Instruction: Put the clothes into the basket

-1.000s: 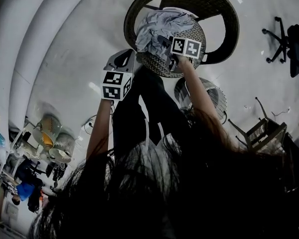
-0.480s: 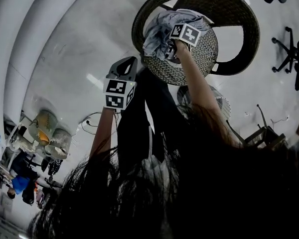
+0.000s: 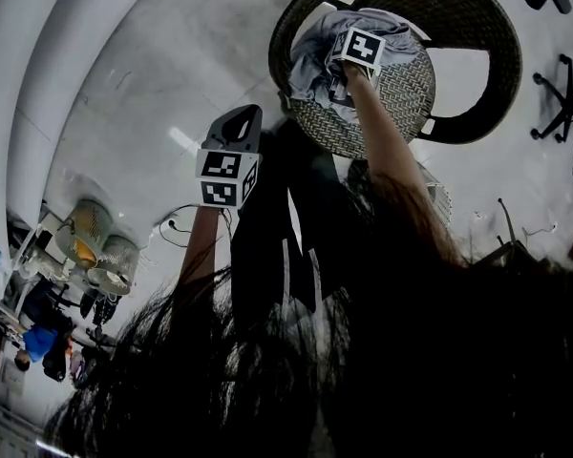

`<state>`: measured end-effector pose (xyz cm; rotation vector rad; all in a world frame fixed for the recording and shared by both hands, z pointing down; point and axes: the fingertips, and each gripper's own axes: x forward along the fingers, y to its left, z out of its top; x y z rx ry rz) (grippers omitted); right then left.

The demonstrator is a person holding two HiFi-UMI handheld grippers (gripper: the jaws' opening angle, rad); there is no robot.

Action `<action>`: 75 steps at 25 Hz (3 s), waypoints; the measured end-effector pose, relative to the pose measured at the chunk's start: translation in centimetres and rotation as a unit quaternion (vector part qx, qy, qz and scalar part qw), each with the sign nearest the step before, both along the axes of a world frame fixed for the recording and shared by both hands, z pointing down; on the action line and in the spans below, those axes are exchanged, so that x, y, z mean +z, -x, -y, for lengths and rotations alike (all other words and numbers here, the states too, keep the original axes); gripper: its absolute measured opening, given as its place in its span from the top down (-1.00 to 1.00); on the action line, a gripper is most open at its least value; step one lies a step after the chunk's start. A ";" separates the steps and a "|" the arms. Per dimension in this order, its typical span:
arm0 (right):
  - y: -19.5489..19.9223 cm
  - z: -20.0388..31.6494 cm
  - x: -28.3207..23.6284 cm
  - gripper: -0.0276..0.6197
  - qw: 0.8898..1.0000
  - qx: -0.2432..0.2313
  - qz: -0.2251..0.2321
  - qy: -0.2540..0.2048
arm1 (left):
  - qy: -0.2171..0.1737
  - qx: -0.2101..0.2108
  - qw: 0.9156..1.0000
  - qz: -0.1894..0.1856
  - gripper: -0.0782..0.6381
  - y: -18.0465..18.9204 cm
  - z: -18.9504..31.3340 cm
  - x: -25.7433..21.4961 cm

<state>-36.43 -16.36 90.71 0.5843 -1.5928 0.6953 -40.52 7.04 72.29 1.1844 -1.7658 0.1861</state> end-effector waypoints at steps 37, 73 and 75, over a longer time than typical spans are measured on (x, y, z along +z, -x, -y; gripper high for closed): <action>-10.3 -9.3 -32.0 0.66 0.904 0.147 0.385 0.116 | -0.081 0.103 0.988 0.076 0.72 -6.5 -1.6 -17.1; -28.4 -18.6 -42.7 0.66 0.848 0.292 0.442 -0.006 | -0.181 0.310 0.932 0.044 0.72 -20.6 -2.1 -24.6; -29.7 -18.3 -42.7 0.66 0.844 0.302 0.443 -0.012 | -0.184 0.324 0.927 0.042 0.72 -21.7 -1.2 -24.6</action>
